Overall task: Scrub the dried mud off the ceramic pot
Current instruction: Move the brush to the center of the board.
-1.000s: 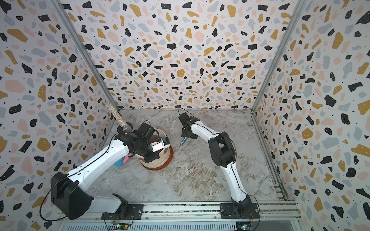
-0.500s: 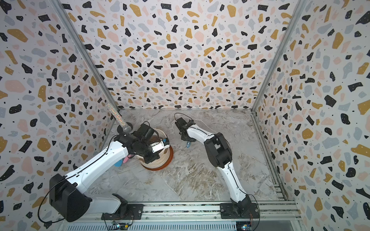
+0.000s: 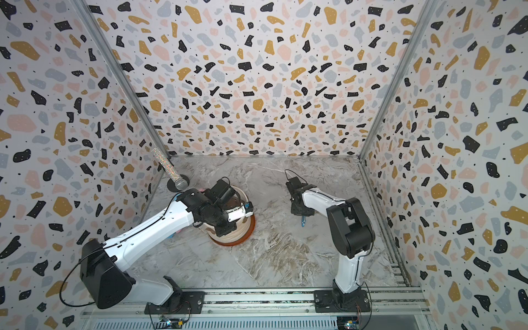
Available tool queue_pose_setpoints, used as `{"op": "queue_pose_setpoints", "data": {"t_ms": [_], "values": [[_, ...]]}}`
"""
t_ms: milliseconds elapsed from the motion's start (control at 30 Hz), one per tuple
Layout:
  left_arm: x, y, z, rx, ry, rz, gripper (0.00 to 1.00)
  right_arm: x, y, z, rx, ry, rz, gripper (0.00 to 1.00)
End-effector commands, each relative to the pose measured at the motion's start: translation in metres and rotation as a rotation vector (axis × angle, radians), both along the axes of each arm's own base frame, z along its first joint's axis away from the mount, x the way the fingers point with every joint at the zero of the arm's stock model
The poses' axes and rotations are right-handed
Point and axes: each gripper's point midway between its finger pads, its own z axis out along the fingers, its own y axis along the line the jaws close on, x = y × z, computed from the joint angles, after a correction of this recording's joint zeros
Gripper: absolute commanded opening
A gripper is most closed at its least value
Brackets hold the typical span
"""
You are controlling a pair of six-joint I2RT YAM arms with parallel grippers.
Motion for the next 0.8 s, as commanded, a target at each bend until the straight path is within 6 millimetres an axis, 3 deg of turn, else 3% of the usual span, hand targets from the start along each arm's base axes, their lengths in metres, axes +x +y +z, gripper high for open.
{"op": "queue_pose_setpoints", "data": {"t_ms": [0, 233, 467, 567, 633, 767], "values": [[0.011, -0.054, 0.021, -0.119, -0.065, -0.062, 0.00, -0.032, -0.011, 0.004, 0.008, 0.051, 0.094, 0.11], [0.009, -0.101, 0.024, -0.138, -0.045, -0.010, 0.00, -0.072, -0.032, 0.008, 0.044, 0.060, 0.078, 0.12], [0.003, -0.134, 0.018, -0.103, -0.108, -0.055, 0.02, -0.080, -0.040, 0.026, 0.083, 0.006, 0.052, 0.19], [0.005, -0.140, 0.022, -0.111, -0.109, -0.076, 0.23, -0.081, -0.042, 0.018, 0.098, 0.040, 0.038, 0.21], [0.002, -0.141, 0.029, -0.122, -0.103, -0.093, 0.37, -0.081, -0.035, 0.014, 0.130, 0.064, 0.045, 0.30], [-0.009, -0.136, 0.048, -0.157, -0.100, -0.132, 0.44, -0.079, -0.011, 0.020, 0.258, 0.067, 0.098, 0.55]]}}
